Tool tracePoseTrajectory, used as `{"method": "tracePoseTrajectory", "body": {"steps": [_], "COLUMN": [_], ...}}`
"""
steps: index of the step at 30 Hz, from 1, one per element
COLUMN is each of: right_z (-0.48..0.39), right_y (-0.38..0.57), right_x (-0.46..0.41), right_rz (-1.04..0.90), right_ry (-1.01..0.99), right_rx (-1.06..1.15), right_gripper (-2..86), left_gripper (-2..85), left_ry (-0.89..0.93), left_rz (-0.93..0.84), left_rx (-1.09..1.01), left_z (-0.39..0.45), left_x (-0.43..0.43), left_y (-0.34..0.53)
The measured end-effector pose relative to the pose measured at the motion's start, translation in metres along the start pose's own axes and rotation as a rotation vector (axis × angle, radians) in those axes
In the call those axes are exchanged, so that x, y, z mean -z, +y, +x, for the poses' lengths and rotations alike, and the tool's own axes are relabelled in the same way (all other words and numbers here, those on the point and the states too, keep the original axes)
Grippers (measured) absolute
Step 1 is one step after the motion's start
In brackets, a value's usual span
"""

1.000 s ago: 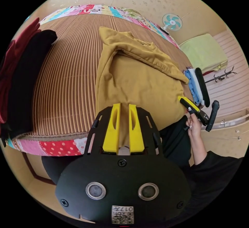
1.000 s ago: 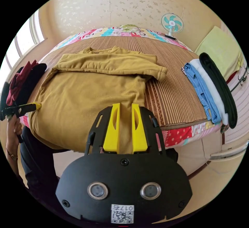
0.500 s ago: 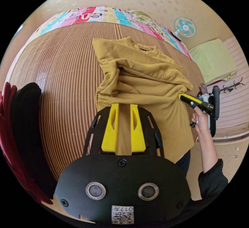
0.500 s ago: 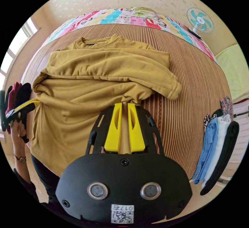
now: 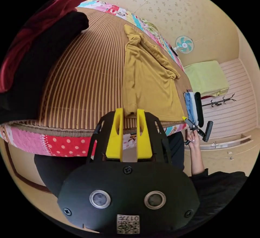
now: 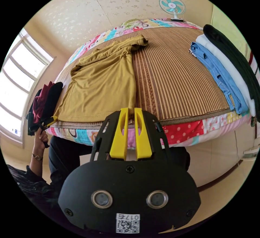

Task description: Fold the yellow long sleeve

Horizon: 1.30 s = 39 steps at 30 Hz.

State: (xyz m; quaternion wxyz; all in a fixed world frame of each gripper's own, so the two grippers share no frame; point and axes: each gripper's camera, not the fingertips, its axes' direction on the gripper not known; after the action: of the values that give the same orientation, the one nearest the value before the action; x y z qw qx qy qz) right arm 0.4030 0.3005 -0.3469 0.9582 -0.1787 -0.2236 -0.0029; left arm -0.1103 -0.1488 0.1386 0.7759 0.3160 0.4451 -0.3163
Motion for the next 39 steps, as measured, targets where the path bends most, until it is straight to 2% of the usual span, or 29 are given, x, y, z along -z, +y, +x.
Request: {"method": "tracePoseTrajectory", "body": {"steps": [2, 4, 6, 9, 13, 16, 19, 22, 24, 25, 27, 29, 32, 34, 36, 37, 38, 39], "right_z": [0.005, 0.015, 0.033, 0.052, 0.071, 0.085, 0.079, 0.055, 0.029, 0.022, -0.009, -0.036, -0.086, -0.103, -0.101, -0.099, -0.103, -0.11], "right_y": [-0.005, -0.004, 0.007, 0.035, 0.084, 0.093, 0.045, -0.038, -0.118, -0.138, -0.201, -0.22, -0.202, -0.179, -0.148, -0.138, -0.117, -0.108], "right_x": [0.028, 0.073, 0.133, 0.191, 0.237, 0.239, 0.22, 0.2, 0.174, 0.166, 0.125, 0.102, 0.072, 0.036, -0.031, -0.044, -0.041, -0.039], "right_rz": [0.029, 0.107, 0.202, 0.222, 0.29, 0.291, 0.225, 0.256, 0.28, 0.284, 0.258, 0.215, 0.212, 0.152, -0.03, -0.044, 0.079, 0.094], "right_ry": [-0.101, -0.246, -0.463, -0.596, -0.833, -0.912, -0.758, -0.655, -0.566, -0.523, -0.31, -0.219, -0.077, 0.07, 0.32, 0.357, 0.391, 0.48], "right_rx": [-0.038, -0.065, -0.078, -0.061, -0.054, -0.19, -0.259, -0.201, -0.198, -0.195, -0.175, -0.153, -0.022, 0.038, 0.093, 0.138, 0.22, 0.236], "right_gripper": [3.8, 3.5, 3.3, 3.0, 2.9, 2.9, 3.2, 3.7, 4.5, 4.8, 6.8, 7.5, 6.8, 5.5, 3.6, 3.4, 3.1, 2.9], "left_gripper": [5.0, 4.8, 4.7, 4.8, 4.9, 4.2, 2.5, 1.6, 1.9, 3.1, 5.4, 7.9, 9.3, 9.1, 7.7, 6.9, 6.8, 7.8], "left_ry": [0.169, 0.376, 0.462, 0.48, 0.724, 0.671, 0.588, 0.624, 0.574, 0.502, 0.442, 0.406, 0.28, 0.075, -0.086, -0.083, -0.056, -0.038], "left_rz": [-0.033, 0.024, 0.035, 0.034, 0.031, 0.095, 0.149, 0.209, 0.251, 0.264, 0.314, 0.363, 0.333, 0.17, 0.05, 0.082, 0.11, 0.154], "left_rx": [0.032, -0.021, -0.096, -0.143, -0.112, -0.114, -0.059, -0.024, -0.007, 0.039, 0.106, 0.144, 0.027, -0.07, -0.072, -0.094, -0.102, -0.061], "left_z": [-0.007, -0.004, 0.006, 0.015, 0.005, 0.012, 0.014, 0.015, 0.018, 0.016, 0.01, 0.006, 0.028, 0.042, 0.034, 0.026, 0.021, 0.011], "left_x": [0.011, 0.05, 0.082, 0.128, 0.165, 0.181, 0.173, 0.15, 0.137, 0.127, 0.111, 0.099, 0.071, 0.024, -0.01, -0.012, -0.008, 0.003], "left_y": [-0.005, 0.0, 0.011, 0.044, 0.096, 0.101, 0.058, -0.016, -0.068, -0.101, -0.134, -0.146, -0.135, -0.119, -0.103, -0.087, -0.078, -0.061]}}
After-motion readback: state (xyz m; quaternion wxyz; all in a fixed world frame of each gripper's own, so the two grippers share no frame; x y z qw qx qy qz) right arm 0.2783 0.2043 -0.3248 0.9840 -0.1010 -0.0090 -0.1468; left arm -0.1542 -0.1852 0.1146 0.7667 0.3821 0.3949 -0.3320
